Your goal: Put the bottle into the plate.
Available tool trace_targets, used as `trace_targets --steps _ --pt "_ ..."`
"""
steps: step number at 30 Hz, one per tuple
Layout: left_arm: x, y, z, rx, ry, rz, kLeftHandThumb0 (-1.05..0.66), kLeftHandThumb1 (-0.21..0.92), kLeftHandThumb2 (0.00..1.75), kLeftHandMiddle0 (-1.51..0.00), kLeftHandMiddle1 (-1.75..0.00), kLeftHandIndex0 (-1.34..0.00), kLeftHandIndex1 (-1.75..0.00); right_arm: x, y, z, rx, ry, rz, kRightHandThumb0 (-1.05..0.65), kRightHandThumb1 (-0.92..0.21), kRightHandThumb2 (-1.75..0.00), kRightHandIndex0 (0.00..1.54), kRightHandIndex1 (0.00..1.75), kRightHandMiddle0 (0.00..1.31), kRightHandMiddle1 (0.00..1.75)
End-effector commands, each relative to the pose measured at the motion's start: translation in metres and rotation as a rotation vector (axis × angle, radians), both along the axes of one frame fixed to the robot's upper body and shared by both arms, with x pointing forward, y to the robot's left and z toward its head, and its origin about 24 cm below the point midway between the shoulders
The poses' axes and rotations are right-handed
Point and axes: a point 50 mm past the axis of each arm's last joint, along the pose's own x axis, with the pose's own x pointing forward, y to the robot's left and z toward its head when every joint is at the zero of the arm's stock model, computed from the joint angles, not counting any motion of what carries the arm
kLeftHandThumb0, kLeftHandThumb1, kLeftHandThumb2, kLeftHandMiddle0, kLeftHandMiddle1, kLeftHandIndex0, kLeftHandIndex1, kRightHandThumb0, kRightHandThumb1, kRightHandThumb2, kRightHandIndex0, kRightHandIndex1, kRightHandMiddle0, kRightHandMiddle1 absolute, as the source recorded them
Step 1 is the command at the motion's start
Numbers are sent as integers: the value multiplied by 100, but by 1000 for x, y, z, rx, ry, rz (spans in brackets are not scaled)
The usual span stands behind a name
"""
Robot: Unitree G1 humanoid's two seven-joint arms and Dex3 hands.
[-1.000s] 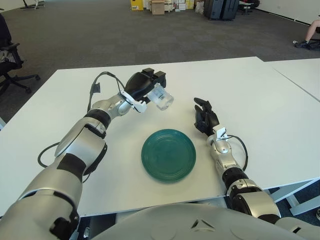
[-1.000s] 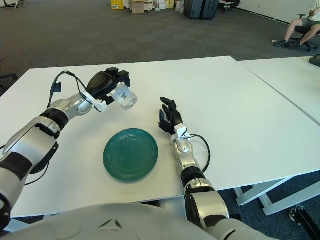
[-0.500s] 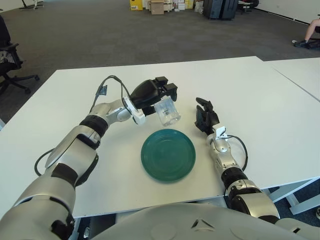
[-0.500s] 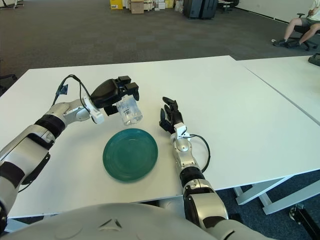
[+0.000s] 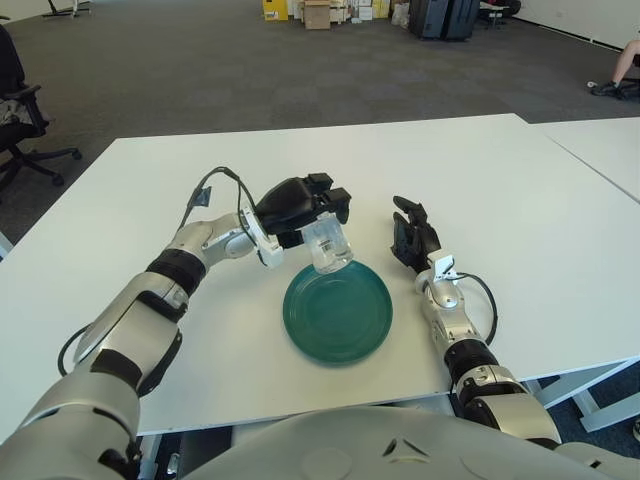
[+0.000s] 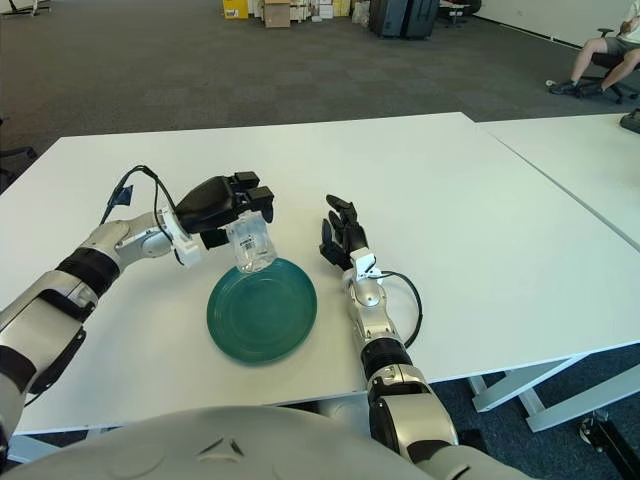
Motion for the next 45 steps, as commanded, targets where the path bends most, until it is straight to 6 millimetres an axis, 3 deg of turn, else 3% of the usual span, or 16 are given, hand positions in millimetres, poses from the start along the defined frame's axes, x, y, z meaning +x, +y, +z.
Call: trace_targets --steps 1,17,45 --pt "1 0 7 -18 -13 -10 0 9 155 -82 -164 -56 -175 -16 -3 -21 8 113 -15 -67 -92 -78 25 0 0 58" --pt "-17 0 -2 29 73 -48 0 8 155 -84 -161 -57 -175 -15 -5 -22 14 118 -18 -66 -92 -78 25 0 0 59" --pt "-21 -6 -2 100 120 -57 0 9 154 -83 -161 -56 -175 -15 -4 -22 9 118 -25 -68 -92 -78 26 0 0 59"
